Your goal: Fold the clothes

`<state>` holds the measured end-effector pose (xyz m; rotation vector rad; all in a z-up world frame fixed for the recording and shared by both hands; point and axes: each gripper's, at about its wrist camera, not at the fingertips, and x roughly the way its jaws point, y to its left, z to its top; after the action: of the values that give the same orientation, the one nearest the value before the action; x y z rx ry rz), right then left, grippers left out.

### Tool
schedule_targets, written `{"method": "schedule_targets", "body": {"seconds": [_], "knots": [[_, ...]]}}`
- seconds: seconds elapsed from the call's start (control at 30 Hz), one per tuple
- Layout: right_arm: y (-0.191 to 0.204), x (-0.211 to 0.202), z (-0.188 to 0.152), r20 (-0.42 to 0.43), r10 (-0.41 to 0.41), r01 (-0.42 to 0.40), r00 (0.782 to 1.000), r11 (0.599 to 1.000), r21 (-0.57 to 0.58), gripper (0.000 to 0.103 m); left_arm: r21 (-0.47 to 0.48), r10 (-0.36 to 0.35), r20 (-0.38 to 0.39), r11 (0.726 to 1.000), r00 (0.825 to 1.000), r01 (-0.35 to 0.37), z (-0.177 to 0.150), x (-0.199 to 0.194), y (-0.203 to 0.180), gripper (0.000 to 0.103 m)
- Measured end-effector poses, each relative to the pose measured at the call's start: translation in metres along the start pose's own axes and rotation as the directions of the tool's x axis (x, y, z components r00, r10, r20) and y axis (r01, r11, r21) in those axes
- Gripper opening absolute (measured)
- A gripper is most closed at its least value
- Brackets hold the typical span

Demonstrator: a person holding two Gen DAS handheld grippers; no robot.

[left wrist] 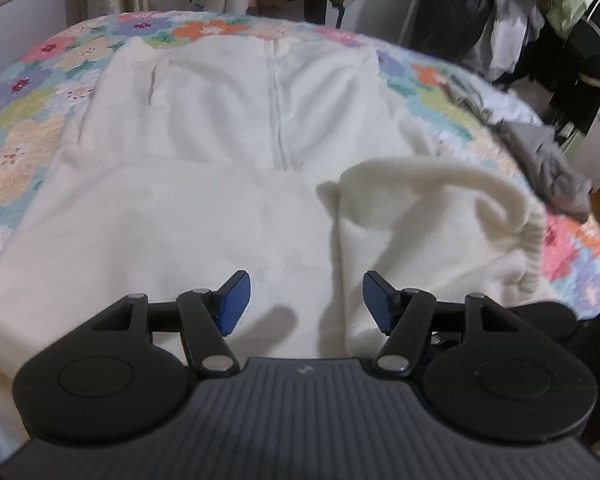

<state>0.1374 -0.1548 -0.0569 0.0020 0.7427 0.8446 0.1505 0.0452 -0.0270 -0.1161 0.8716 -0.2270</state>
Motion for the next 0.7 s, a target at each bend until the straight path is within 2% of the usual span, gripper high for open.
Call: {"method": "schedule_targets", "body": {"seconds": [0.13,0.2,0.27,0.3,0.37,0.5,0.6,0.7], "knots": [[-0.005,-0.013,0.008,-0.009,0.045,-0.045,0.999,0.999,0.008,0.017,0.005,0.02,-0.016,1.0,1.0,-0.02,0.001,0.002,0.001,0.062],[-0.006,-0.024,0.011,-0.015,0.065,-0.064,0.998,0.998,0.016,0.024,0.021,0.031,-0.017,0.999,0.999,-0.031,0.0,0.002,0.0,0.062],[-0.006,-0.042,0.013,-0.005,0.077,-0.077,0.997,0.997,0.025,0.04,0.032,0.036,-0.02,0.999,0.999,-0.035,-0.001,0.002,-0.002,0.062],[-0.006,-0.052,0.014,0.009,0.073,-0.073,0.997,0.997,0.018,0.043,0.034,0.034,-0.021,0.999,0.999,-0.034,-0.002,0.001,-0.002,0.062],[-0.006,-0.068,0.015,0.034,0.049,-0.049,0.998,0.999,-0.001,0.05,0.037,0.032,-0.022,0.999,0.999,-0.032,-0.002,0.001,-0.003,0.062],[-0.021,-0.088,0.017,0.074,-0.033,0.033,0.997,0.999,-0.001,0.054,0.048,0.042,-0.021,0.998,0.999,-0.041,-0.003,0.001,-0.006,0.062],[-0.048,-0.092,0.02,0.089,-0.113,0.105,0.99,0.99,0.093,0.056,0.056,0.065,-0.006,0.996,0.998,-0.065,-0.003,0.0,-0.008,0.062],[-0.076,-0.093,0.016,0.083,-0.191,0.169,0.978,0.961,0.22,0.062,0.079,0.1,0.031,0.992,0.994,-0.102,-0.004,-0.003,-0.013,0.06]]}}
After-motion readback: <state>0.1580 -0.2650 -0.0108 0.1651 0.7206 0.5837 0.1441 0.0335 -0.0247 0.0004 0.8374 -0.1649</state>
